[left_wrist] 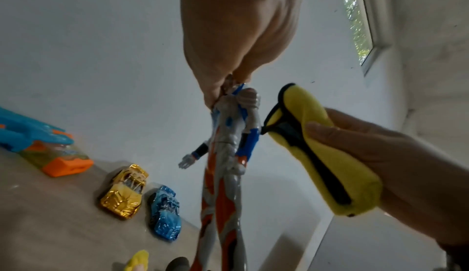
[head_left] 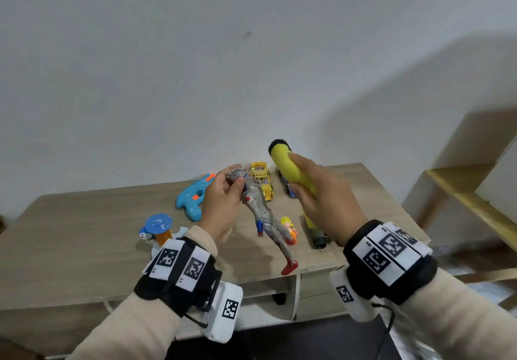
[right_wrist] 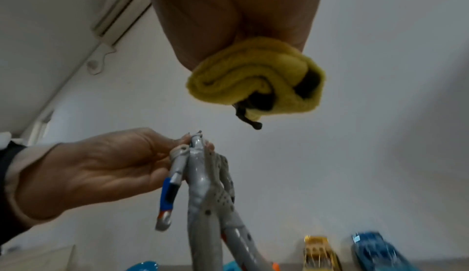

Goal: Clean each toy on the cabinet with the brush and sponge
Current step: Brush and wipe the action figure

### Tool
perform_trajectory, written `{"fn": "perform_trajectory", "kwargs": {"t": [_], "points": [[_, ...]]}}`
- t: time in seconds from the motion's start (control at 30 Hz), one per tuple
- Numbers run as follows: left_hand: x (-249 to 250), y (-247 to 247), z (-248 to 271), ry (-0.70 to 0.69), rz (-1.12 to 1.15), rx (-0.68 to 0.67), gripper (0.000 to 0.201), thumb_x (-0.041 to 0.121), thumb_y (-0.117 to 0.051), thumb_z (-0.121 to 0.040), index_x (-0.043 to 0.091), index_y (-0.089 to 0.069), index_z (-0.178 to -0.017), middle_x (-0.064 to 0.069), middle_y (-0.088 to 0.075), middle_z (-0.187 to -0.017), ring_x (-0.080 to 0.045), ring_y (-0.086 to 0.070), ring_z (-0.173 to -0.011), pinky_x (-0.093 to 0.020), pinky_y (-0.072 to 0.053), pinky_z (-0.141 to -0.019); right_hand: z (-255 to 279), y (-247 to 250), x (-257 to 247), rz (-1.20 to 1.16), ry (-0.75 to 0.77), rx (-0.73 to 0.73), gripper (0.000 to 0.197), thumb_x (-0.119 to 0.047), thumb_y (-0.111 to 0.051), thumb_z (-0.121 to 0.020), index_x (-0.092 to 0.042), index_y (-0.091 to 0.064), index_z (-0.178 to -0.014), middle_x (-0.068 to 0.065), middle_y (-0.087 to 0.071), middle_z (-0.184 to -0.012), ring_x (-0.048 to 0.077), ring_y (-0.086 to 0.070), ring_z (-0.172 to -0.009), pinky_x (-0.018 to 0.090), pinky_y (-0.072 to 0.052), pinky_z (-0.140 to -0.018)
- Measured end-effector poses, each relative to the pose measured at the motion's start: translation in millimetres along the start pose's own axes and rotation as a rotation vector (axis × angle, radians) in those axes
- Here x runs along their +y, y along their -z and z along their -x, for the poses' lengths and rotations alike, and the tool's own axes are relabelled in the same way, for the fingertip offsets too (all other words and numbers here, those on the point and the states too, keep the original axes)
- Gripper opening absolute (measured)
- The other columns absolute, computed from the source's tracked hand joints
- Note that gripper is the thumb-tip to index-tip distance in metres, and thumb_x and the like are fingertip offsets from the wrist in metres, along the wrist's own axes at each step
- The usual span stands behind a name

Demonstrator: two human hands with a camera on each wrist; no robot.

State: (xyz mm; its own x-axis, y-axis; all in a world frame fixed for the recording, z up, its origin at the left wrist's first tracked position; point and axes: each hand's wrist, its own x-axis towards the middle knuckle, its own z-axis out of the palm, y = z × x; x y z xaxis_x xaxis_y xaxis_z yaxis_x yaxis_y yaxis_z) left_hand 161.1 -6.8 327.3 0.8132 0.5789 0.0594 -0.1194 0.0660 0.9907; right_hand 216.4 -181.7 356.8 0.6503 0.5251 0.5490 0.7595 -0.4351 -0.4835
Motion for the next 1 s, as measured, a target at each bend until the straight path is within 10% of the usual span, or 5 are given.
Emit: {"fn": "perform_trajectory", "kwargs": {"t": [0.13, 0.3, 0.47, 0.73, 1.0], "points": [[-1.4, -3.4, -4.3, 0.018, 0.213, -0.114, 0.029, -0.001, -0.036, -0.099, 0.008, -0.049, -0.123, -0.004, -0.065, -0.102, -0.010, -0.065, -0.090, -0.020, -0.055, -0.076, -7.9, -10.9, -6.1, 0.040, 0.259, -0.048, 0.043, -0.008, -0.051, -0.086, -0.022, -0.055, -0.126, 0.014, -0.065, -0.103, 0.032, -0.055, -0.083, 0.041, -0.050, -0.070], [4.1, 7.2, -14.2, 0.015, 0.432, -0.139, 0.024, 0.001, -0.038, -0.097, 0.013, -0.055, -0.108, 0.001, -0.072, -0.092, -0.009, -0.069, -0.086, -0.022, -0.057, -0.074, 10.9, -23.9, 5.9, 0.254, 0.416, -0.143, 0.030, -0.012, -0.056, -0.084, -0.028, -0.067, -0.108, 0.014, -0.066, -0.102, 0.028, -0.056, -0.076, 0.029, -0.045, -0.059], [-0.7, 28.4, -21.5, -0.009, 0.447, -0.122, 0.023, 0.008, -0.045, -0.089, 0.015, -0.055, -0.109, -0.002, -0.064, -0.107, -0.005, -0.068, -0.092, -0.019, -0.055, -0.074, 14.7, 6.3, 37.9, 0.430, 0.222, -0.843, 0.047, 0.000, -0.048, -0.085, -0.034, -0.064, -0.113, 0.000, -0.064, -0.111, 0.020, -0.056, -0.095, 0.027, -0.043, -0.072], [-10.8, 21.3, -20.2, 0.017, 0.492, -0.231, 0.041, 0.017, -0.061, -0.075, 0.013, -0.054, -0.115, 0.000, -0.072, -0.100, -0.010, -0.069, -0.093, -0.022, -0.056, -0.078, -22.8, 3.0, 19.9, 0.084, 0.305, -0.112, 0.044, -0.002, -0.038, -0.084, -0.024, -0.070, -0.106, 0.011, -0.068, -0.108, 0.028, -0.050, -0.075, 0.029, -0.036, -0.062], [-1.2, 22.9, -20.5, -0.027, 0.475, -0.204, 0.036, 0.019, -0.065, -0.075, 0.014, -0.055, -0.108, 0.004, -0.074, -0.097, -0.009, -0.069, -0.095, -0.021, -0.055, -0.076, 3.9, -12.5, 49.2, 0.111, 0.229, -0.333, 0.032, -0.010, -0.050, -0.084, -0.024, -0.070, -0.105, 0.008, -0.070, -0.100, 0.024, -0.052, -0.077, 0.033, -0.047, -0.065]]}}
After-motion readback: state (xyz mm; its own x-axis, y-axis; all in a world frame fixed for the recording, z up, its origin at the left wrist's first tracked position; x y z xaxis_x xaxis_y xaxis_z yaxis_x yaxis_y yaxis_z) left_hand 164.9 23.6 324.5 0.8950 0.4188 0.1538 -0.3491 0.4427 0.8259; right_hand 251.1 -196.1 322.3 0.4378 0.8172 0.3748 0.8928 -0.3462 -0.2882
